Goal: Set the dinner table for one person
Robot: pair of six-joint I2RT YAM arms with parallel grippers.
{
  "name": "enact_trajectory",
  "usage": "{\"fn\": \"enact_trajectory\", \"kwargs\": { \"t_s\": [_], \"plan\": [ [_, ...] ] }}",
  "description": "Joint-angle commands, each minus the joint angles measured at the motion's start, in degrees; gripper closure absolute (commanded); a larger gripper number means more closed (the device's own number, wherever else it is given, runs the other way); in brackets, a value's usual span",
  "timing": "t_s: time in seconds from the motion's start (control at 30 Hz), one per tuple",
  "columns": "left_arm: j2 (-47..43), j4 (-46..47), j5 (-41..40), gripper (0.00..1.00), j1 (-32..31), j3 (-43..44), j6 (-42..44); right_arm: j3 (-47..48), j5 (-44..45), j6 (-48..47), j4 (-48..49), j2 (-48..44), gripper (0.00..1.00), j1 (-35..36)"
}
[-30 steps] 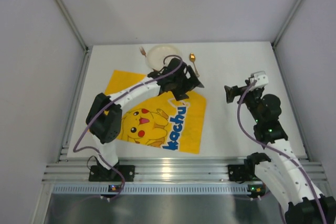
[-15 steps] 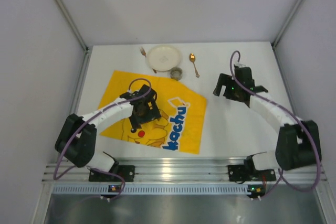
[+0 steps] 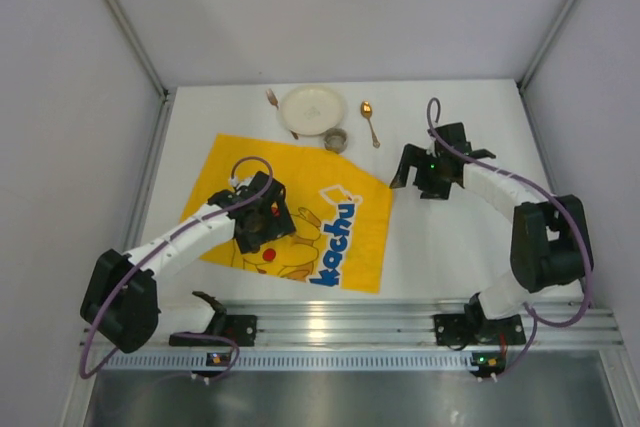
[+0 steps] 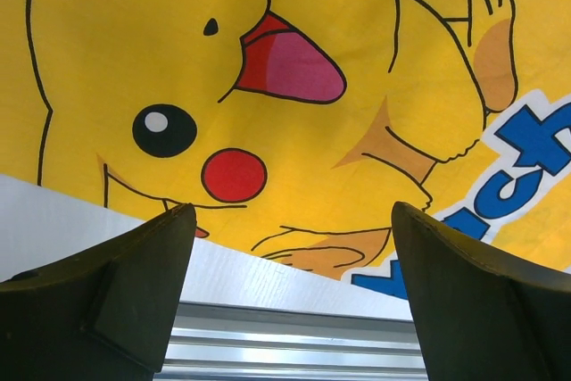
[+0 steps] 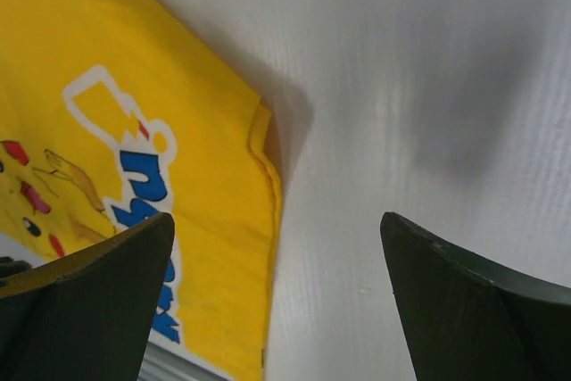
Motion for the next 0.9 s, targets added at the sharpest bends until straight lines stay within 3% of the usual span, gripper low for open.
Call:
{"fn": "enact_trajectory", "kwargs": {
  "t_s": [0.0, 0.1, 0.3, 0.6, 0.87],
  "plan": [
    [-0.68, -0.68, -1.22, 0.04, 0.01, 0.94, 1.17, -3.90, -15.58, 8.65, 9.70, 0.78, 0.00, 0.30],
    [-0.24, -0.85, -1.05, 0.04, 0.10, 1.29, 1.96, -6.82, -17.37, 14.29, 18.86, 1.12, 0.02, 0.39],
    [-1.12, -2.08, -1.31, 0.05, 0.01, 1.20, 2.93, -5.59, -13.50, 17.89, 21.59, 5.59, 0.07, 0.12],
    [-5.69, -5.42, -2.19, 0.05, 0.10, -0.82, 3.02, -8.84, -13.06, 24.58, 34.69, 12.98, 0.17, 0.21],
    [-9.29, -6.66, -2.28, 0.05, 0.01, -2.93, 2.50, -7.35, -12.71, 28.97, 39.17, 15.01, 0.41, 2.93]
  ]
}}
